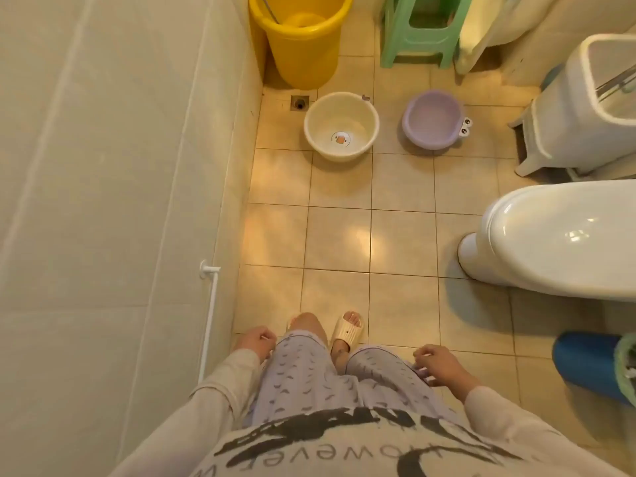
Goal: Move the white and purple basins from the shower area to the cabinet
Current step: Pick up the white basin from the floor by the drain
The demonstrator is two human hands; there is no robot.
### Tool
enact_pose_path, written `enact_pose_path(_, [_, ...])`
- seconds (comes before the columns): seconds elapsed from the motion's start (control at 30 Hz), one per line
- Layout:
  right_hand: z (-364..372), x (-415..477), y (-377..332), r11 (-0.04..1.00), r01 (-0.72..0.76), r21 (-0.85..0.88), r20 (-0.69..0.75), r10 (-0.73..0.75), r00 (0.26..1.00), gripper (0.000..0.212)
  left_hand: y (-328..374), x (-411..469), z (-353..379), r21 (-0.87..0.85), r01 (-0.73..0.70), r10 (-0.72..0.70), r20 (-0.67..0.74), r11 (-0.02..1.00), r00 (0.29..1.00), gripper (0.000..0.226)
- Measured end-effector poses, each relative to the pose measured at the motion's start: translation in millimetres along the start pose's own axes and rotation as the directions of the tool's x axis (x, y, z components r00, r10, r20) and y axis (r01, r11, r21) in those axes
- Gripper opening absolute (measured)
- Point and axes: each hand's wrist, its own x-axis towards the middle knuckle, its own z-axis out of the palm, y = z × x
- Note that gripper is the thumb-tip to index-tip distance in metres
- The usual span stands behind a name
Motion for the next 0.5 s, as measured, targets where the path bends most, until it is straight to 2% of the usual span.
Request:
enact_pose_path(0.07, [-10, 8, -20, 0.997, 0.076, -0.008, -0.005, -0.076, 0.997, 0.013, -2, -2, 1, -0.033, 0.031, -0.032, -0.023, 0.999, 0.999, 0.019])
enact_pose_path(0.17, [-27, 8, -61, 0.987, 0.16, -0.005, -0.03, -0.16, 0.987, 0.018, -13, -3, 1, -0.045, 0.129, -0.128, 0.015, 0.991, 0.992, 0.013])
enact_pose_path(0.27, [-37, 10, -89, 0.972, 0.233, -0.021, -0.026, -0.234, 0.972, 0.021, -5, -5, -4, -0.071, 0.146, -0.144, 0.036, 0.987, 0.989, 0.021])
enact_pose_path(0.4, [-51, 20, -124, 0.953, 0.3, -0.035, -0.049, -0.301, 0.952, 0.024, 27, -17, -12, -0.272, 0.198, -0.17, 0.122, 0.942, 0.978, 0.026])
enact_pose_path(0.5, [-58, 30, -142, 0.96, 0.281, -0.016, -0.065, -0.281, 0.957, 0.023, 25, 18, -25, -0.35, 0.204, -0.19, 0.076, 0.914, 0.979, 0.017])
